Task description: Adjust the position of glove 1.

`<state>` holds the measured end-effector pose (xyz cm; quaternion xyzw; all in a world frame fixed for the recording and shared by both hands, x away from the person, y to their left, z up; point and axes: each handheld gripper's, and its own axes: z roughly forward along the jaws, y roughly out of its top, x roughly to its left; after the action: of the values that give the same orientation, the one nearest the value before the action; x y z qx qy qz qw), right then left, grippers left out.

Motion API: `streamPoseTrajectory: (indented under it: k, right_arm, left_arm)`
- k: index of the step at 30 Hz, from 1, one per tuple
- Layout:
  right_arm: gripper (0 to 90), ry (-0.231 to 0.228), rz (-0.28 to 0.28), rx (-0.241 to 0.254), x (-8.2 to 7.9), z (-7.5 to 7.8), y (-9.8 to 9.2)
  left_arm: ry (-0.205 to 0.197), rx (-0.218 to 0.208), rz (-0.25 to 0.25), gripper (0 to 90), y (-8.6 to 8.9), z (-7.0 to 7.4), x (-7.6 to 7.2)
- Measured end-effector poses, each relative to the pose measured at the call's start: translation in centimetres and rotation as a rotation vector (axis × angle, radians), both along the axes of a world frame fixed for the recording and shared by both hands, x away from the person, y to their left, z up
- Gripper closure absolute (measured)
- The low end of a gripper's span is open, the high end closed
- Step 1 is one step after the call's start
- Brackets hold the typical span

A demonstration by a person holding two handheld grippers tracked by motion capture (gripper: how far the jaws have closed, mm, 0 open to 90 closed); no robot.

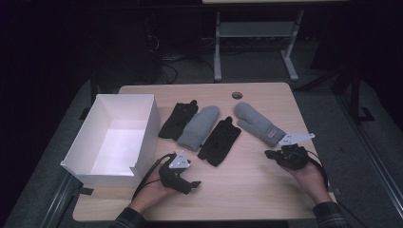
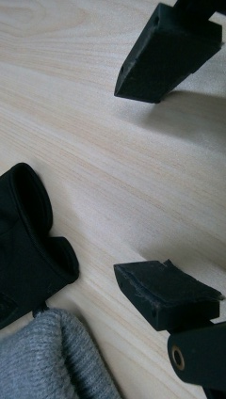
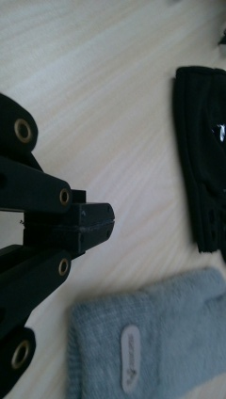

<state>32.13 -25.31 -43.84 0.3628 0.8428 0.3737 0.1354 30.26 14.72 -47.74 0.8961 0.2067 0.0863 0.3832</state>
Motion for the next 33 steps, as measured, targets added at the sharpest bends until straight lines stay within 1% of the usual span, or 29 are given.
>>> streamPoseTrajectory:
  k: [3, 4, 6, 7, 10, 12, 13, 16, 17, 18, 19, 21, 22, 24, 25, 30, 31, 32, 33]
  right_arm:
    - [90.0, -0.009, -0.013, -0.011, 1.1, 0.4, -0.4]
    - [90.0, -0.009, -0.013, -0.011, 1.1, 0.4, -0.4]
    - [90.0, -0.018, -0.022, -0.005, 1.8, 0.7, -0.7]
    - [90.0, -0.024, -0.038, -0.004, 2.5, 1.0, -0.8]
    - [90.0, -0.036, -0.052, -0.002, 3.7, 1.4, -1.1]
    - [90.0, -0.04, -0.067, -0.003, 4.6, 1.5, -1.3]
    - [90.0, -0.04, -0.083, 0.004, 5.0, 1.5, -1.4]
    - [90.0, -0.042, -0.102, 0.009, 6.2, 1.4, -1.7]
    - [90.0, -0.042, -0.102, 0.009, 6.2, 1.4, -1.7]
    - [90.0, -0.041, -0.106, 0.011, 6.4, 1.4, -1.8]
    - [90.0, -0.041, -0.117, 0.022, 7.2, 1.4, -2.0]
    - [90.0, -0.04, -0.118, 0.023, 7.4, 1.4, -2.0]
    - [90.0, -0.035, -0.121, 0.014, 8.1, 1.2, -2.0]
    - [90.0, -0.03, -0.122, 0.01, 8.3, 1.1, -2.0]
    - [90.0, -0.025, -0.123, 0.009, 8.8, 0.8, -2.0]
    - [90.0, -0.013, -0.125, -0.002, 9.5, 0.3, -1.8]
    - [90.0, 0.002, -0.122, -0.015, 9.8, -0.1, -1.8]
    - [90.0, 0.002, -0.122, -0.015, 9.8, -0.1, -1.8]
    - [90.0, 0.013, -0.121, -0.021, 9.9, -0.3, -1.8]
  left_arm:
    - [0.0, 0.0, 0.0, 12.8, 0.0, 0.0, 0.0]
    - [0.0, 0.0, 0.0, 12.8, 0.0, 0.0, 0.0]
    - [0.001, -0.001, 0.001, 12.8, 0.0, 0.0, 0.0]
    - [0.003, 0.005, -0.001, 12.8, 0.0, 0.1, 0.0]
    - [0.003, 0.004, -0.001, 12.8, 0.0, 0.0, 0.0]
    - [0.003, 0.003, 0.0, 12.8, 0.0, 0.0, 0.0]
    - [0.002, 0.004, -0.001, 12.8, 0.0, 0.0, 0.0]
    - [0.004, 0.005, 0.0, 12.8, 0.0, 0.1, 0.0]
    - [0.004, 0.005, 0.0, 12.8, 0.0, 0.1, 0.0]
    - [0.003, 0.003, -0.001, 12.8, 0.0, 0.0, 0.0]
    - [0.003, 0.003, 0.0, 12.8, 0.0, 0.0, 0.0]
    - [0.003, 0.004, 0.0, 12.8, 0.0, 0.0, 0.0]
    - [0.004, 0.003, 0.0, 12.8, 0.0, 0.0, 0.0]
    - [0.005, 0.004, 0.0, 12.8, 0.0, 0.0, 0.0]
    - [0.007, 0.002, 0.0, 12.8, 0.0, 0.0, 0.0]
    - [0.007, 0.002, 0.0, 12.8, 0.0, 0.0, 0.0]
    - [0.006, 0.001, -0.001, 12.8, 0.0, 0.0, 0.0]
    - [0.006, 0.001, -0.001, 12.8, 0.0, 0.0, 0.0]
    - [0.007, 0.002, 0.0, 12.8, 0.0, 0.0, 0.0]
